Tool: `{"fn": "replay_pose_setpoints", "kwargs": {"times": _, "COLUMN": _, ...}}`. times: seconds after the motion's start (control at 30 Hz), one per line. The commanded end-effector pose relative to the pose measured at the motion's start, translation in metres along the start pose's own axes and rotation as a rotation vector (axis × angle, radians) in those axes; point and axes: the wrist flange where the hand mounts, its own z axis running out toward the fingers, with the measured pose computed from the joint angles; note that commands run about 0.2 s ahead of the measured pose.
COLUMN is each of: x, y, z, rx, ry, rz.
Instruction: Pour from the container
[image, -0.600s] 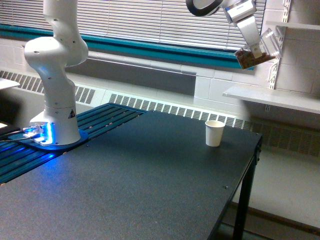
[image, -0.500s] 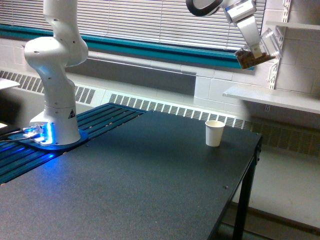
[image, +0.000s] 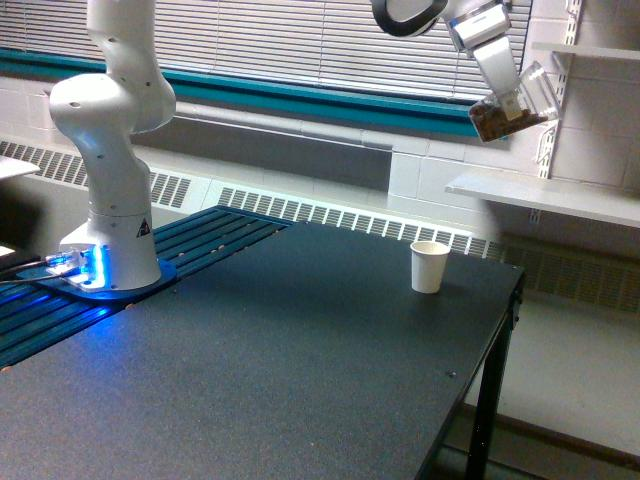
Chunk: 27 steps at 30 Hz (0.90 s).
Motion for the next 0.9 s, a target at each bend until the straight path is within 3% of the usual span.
{"fn": "replay_pose_setpoints", "kwargs": {"times": 0.03, "x": -0.023, "y": -0.016, "z": 0.003, "rx": 0.006, "ry": -0.006, "rz": -0.030}}
{"fn": "replay_pose_setpoints", "kwargs": {"times": 0.5, "x": -0.085, "y": -0.036, "z": 0.018, "rx": -0.006, "ry": -0.044, "rz": -0.123}}
{"fn": "replay_pose_setpoints", "kwargs": {"times": 0.9, "x": -0.136, "y": -0.033, "z": 0.038, "rx": -0.028, "ry": -0.085, "rz": -0.179}}
